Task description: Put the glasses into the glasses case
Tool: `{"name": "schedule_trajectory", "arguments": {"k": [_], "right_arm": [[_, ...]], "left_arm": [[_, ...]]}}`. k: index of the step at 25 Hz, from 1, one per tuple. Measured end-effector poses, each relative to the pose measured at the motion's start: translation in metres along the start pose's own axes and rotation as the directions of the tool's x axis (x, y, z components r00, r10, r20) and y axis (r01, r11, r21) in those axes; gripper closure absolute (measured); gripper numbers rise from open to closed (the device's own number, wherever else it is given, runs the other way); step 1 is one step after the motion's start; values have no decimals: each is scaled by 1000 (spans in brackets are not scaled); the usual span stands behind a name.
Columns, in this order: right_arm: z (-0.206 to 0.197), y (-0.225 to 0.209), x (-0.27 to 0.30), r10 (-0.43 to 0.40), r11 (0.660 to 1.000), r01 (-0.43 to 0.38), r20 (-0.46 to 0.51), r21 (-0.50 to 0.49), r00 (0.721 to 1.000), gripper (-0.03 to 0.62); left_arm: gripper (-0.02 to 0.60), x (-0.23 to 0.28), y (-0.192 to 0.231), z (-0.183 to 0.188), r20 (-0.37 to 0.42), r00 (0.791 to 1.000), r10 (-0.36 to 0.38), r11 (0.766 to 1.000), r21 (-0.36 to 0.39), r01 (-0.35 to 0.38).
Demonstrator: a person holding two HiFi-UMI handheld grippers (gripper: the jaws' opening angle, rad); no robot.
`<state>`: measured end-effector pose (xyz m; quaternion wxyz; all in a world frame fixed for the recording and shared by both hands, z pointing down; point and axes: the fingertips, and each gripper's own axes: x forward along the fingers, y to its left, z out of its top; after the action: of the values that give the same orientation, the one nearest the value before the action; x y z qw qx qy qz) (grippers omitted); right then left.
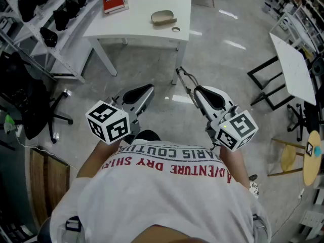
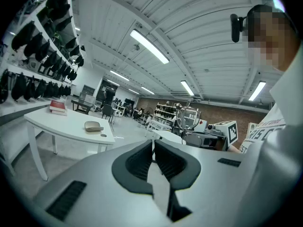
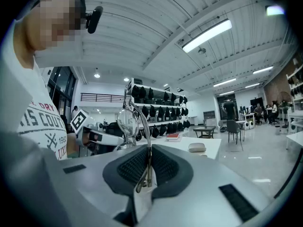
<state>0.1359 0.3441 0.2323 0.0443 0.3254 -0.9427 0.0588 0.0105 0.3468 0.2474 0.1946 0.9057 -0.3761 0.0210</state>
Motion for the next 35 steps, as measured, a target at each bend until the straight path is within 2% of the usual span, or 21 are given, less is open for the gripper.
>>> {"name": "schedule_trajectory", "arguments": {"k": [10,17,22,35], "right_arm": [[-3,-16,8,-22,1000,22,-5,7,1000,556],[-4,-45,47,-25,1000,26,-34,15,999,556],[-2,-75,86,-35,999,36,-53,21,998,556],[8,-181,222,-94,991,104,-113,88,989,556]], "left_arm": [[545,13,10,1,13,1000,-16,1000,-3,16],[545,41,49,15,9,999,-35,999,-20,35],[545,71,89,27,-16,998,-54,998,-35,54],[545,159,243,84,-75,993,-91,992,-97,83]]}}
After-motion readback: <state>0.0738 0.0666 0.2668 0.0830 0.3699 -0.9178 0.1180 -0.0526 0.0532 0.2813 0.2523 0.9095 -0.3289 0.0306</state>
